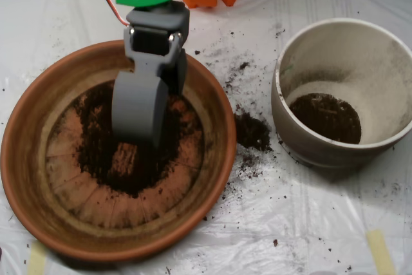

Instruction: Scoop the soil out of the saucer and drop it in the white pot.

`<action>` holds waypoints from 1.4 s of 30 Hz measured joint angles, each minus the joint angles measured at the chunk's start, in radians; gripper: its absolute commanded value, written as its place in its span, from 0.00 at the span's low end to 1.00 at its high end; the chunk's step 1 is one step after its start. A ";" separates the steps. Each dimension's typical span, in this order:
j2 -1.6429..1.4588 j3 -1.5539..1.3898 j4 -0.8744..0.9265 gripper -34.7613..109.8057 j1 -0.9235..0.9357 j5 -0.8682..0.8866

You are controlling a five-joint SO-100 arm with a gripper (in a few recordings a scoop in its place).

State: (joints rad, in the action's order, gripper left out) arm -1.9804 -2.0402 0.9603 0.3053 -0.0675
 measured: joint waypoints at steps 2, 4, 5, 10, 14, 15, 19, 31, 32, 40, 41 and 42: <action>0.009 -0.040 -0.028 0.55 0.018 -0.021; 0.057 -0.048 -0.041 0.56 0.038 -0.032; 0.086 -0.051 -0.044 0.56 0.048 -0.040; 0.207 -0.051 -0.038 0.56 0.101 -0.049; 0.299 -0.032 -0.023 0.56 0.127 -0.080; 0.316 -0.018 -0.021 0.56 0.133 -0.081; 0.414 0.057 -0.006 0.55 0.137 -0.092; 0.719 0.394 0.173 0.55 0.124 -0.138; 0.729 0.403 0.176 0.54 0.124 -0.144; 0.735 0.449 0.133 0.32 0.114 -0.172; 0.721 0.437 0.118 0.31 0.114 -0.179; 0.704 0.407 0.094 0.30 0.114 -0.184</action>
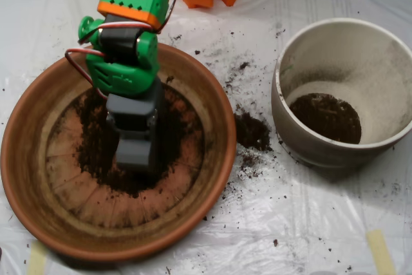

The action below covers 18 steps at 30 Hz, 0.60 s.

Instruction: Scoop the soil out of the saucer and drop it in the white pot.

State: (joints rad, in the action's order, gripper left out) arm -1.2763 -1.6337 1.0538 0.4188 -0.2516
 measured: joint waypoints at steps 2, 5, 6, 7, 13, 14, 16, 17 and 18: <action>-0.049 -0.071 -0.054 0.30 0.000 -0.003; -0.129 -0.196 -0.147 0.30 0.000 -0.003; -0.155 -0.233 -0.181 0.29 -0.002 -0.003; -0.179 -0.270 -0.213 0.29 -0.005 -0.003; -0.288 -0.434 -0.383 0.24 -0.021 -0.020; -0.301 -0.457 -0.414 0.24 -0.021 -0.023; -0.336 -0.502 -0.479 0.24 -0.021 -0.038; -0.354 -0.520 -0.505 0.24 -0.021 -0.046; -0.377 -0.535 -0.531 0.24 -0.020 -0.051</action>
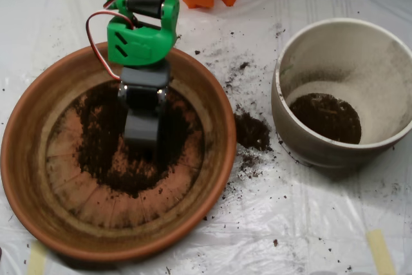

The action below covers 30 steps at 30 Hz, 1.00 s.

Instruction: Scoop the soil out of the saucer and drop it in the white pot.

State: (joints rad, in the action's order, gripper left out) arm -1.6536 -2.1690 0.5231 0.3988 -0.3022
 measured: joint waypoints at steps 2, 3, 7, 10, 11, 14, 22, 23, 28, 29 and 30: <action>-0.041 -0.009 -0.025 0.24 0.000 0.006; -0.067 -0.011 -0.025 0.24 0.000 0.014; -0.198 -0.011 -0.021 0.24 0.017 0.048; -0.304 -0.011 0.026 0.24 0.000 0.054; -0.333 -0.011 0.049 0.24 -0.006 0.054; -0.411 -0.006 0.118 0.24 -0.032 0.054; -0.500 0.170 0.334 0.24 -0.170 0.083; -0.502 0.206 0.367 0.24 -0.196 0.087; -0.502 0.377 0.517 0.24 -0.345 0.109; -0.500 0.419 0.546 0.24 -0.376 0.109; -0.497 0.456 0.575 0.24 -0.410 0.117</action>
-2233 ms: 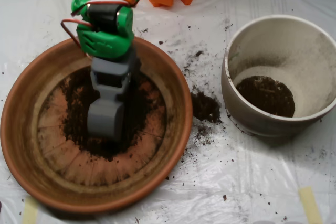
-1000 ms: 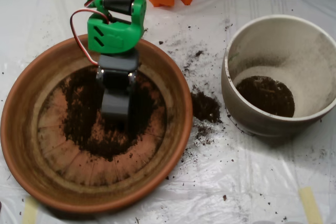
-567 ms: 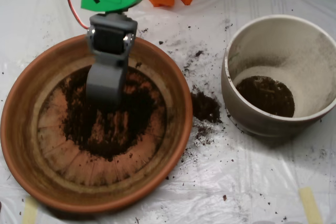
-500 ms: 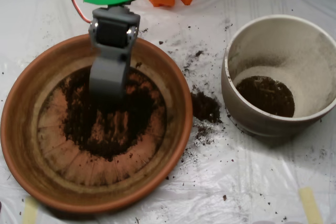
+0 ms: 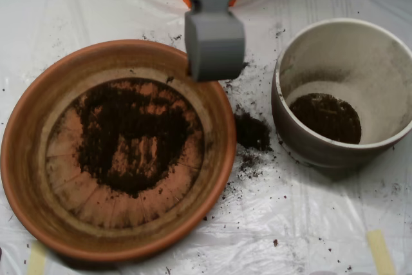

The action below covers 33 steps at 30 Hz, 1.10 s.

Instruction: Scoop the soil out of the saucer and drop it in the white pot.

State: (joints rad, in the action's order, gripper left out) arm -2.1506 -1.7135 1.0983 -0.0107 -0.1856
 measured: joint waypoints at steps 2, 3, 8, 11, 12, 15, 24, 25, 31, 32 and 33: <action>0.026 0.072 0.048 0.24 -0.069 0.005; 0.048 0.107 0.067 0.24 -0.104 0.002; 0.195 0.268 0.166 0.24 -0.268 0.000; 0.291 0.339 0.207 0.24 -0.334 0.002; 0.325 0.365 0.225 0.24 -0.351 0.002; 0.431 0.440 0.281 0.34 -0.388 0.002; 0.506 0.469 0.351 0.48 -0.417 -0.006; 0.511 0.469 0.359 0.48 -0.417 -0.006; 0.517 0.472 0.364 0.47 -0.437 0.000; 0.517 0.472 0.362 0.48 -0.436 0.003; 0.517 0.472 0.359 0.48 -0.433 0.009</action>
State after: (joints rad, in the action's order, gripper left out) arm -1.6337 -1.2410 1.4573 -0.4433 -0.1764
